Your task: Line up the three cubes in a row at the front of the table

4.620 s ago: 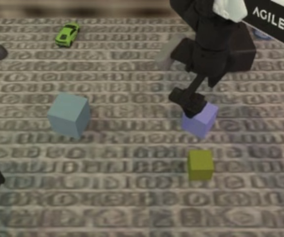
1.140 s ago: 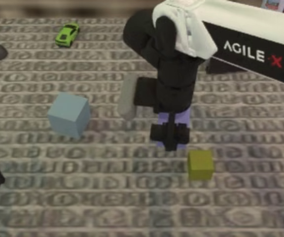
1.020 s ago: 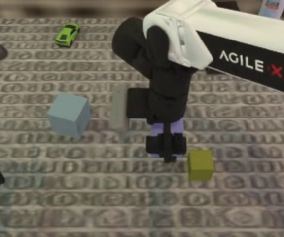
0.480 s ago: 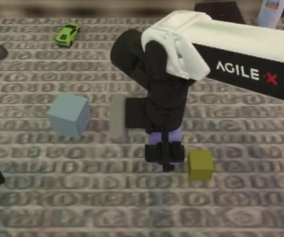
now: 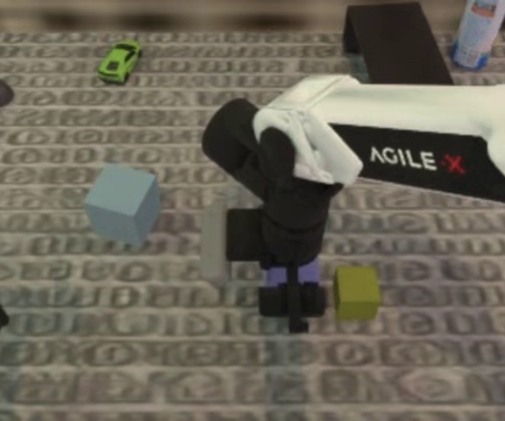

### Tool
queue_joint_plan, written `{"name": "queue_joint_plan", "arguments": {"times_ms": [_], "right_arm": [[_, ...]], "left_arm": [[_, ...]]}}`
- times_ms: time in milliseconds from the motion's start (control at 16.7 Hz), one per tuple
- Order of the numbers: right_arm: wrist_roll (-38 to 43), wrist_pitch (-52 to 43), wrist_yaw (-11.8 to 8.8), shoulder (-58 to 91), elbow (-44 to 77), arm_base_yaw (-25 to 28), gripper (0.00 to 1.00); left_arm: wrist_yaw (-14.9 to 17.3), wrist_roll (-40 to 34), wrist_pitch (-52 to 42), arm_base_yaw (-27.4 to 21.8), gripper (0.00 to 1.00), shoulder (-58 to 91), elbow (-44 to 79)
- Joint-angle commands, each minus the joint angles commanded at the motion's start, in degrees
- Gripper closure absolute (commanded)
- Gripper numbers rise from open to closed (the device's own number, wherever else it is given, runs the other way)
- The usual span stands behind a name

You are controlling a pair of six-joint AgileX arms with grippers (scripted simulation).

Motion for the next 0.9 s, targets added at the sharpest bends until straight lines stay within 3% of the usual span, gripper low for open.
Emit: {"name": "queue_joint_plan", "arguments": {"times_ms": [60, 840, 900], "right_arm": [[0.00, 0.00, 0.00, 0.00, 0.00, 0.00, 1.00], [0.00, 0.00, 0.00, 0.00, 0.00, 0.00, 0.02], [0.00, 0.00, 0.00, 0.00, 0.00, 0.00, 0.00]], "left_arm": [[0.00, 0.00, 0.00, 0.00, 0.00, 0.00, 0.00], [0.00, 0.00, 0.00, 0.00, 0.00, 0.00, 0.00], [0.00, 0.00, 0.00, 0.00, 0.00, 0.00, 0.00]]}}
